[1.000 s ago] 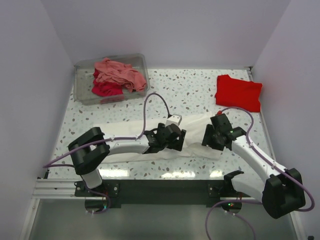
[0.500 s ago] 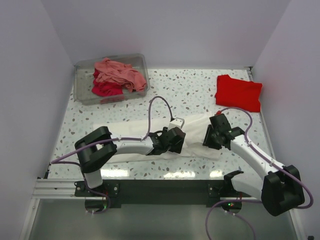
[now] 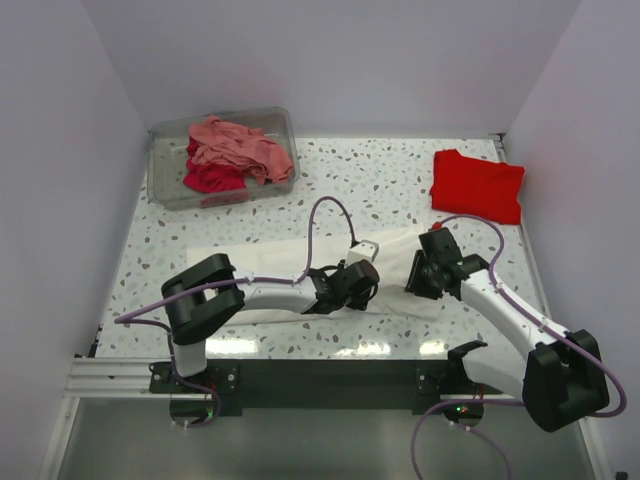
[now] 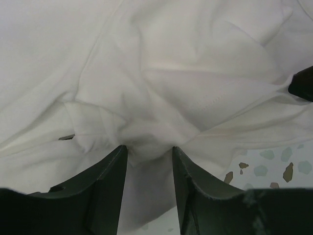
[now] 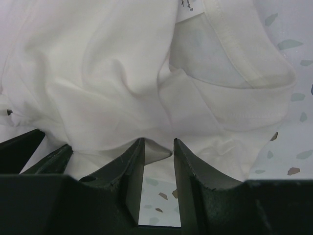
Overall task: Fold and stack the t-shirts
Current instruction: Fold the tshirt
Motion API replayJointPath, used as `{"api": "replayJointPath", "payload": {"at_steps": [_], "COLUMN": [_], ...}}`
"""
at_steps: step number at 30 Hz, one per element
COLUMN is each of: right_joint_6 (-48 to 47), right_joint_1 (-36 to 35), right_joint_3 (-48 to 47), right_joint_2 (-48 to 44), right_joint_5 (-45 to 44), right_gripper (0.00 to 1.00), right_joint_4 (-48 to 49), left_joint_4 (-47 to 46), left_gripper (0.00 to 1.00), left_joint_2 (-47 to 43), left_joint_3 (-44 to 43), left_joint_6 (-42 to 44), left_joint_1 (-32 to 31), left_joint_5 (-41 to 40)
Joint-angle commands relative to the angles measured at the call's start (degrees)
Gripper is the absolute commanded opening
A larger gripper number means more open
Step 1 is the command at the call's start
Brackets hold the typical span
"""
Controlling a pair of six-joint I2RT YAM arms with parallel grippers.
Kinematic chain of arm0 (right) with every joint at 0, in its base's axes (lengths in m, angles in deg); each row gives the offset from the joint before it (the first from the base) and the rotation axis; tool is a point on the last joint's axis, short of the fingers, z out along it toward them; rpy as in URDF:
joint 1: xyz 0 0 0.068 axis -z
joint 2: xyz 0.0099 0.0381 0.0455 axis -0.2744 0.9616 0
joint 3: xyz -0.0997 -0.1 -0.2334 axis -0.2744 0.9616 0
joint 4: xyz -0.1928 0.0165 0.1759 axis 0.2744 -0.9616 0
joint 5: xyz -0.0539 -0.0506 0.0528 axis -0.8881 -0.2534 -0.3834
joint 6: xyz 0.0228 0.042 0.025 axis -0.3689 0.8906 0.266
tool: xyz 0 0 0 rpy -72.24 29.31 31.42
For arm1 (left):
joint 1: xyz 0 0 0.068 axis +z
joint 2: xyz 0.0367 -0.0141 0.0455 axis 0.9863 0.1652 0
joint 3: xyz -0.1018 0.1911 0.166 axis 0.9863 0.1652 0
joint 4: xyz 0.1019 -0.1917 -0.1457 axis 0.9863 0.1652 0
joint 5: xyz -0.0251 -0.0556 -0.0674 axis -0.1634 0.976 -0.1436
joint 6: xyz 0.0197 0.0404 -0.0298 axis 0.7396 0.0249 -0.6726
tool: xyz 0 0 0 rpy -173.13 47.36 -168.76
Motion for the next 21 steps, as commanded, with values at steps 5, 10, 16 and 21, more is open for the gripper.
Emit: {"api": "replayJointPath", "payload": {"at_steps": [5,10,16,21], "right_joint_6": [0.5,0.7,0.9,0.8], "right_joint_1": [-0.4,-0.4,-0.4,-0.6], "right_joint_3": [0.5,0.4,0.9,1.4], "right_joint_2": [-0.9,-2.1,-2.8,-3.1], "right_joint_5": [0.8,1.2,1.8,1.7], "right_gripper": [0.31,0.27,0.18,0.07], "right_joint_4": [1.3,0.8,0.9,0.7], "left_joint_4": [1.9,2.7,5.6,6.4], "left_gripper": [0.36,0.14,0.00,0.00], "left_joint_2": [0.2,0.0,-2.1,-5.1], "left_joint_3": [-1.8,-2.0,-1.8,0.3], "left_joint_6": [-1.7,-1.7,-1.2,-0.4], "left_joint_1": [-0.1,-0.1,-0.1,-0.1], "left_joint_5": [-3.2,-4.0,-6.6,-6.5]}}
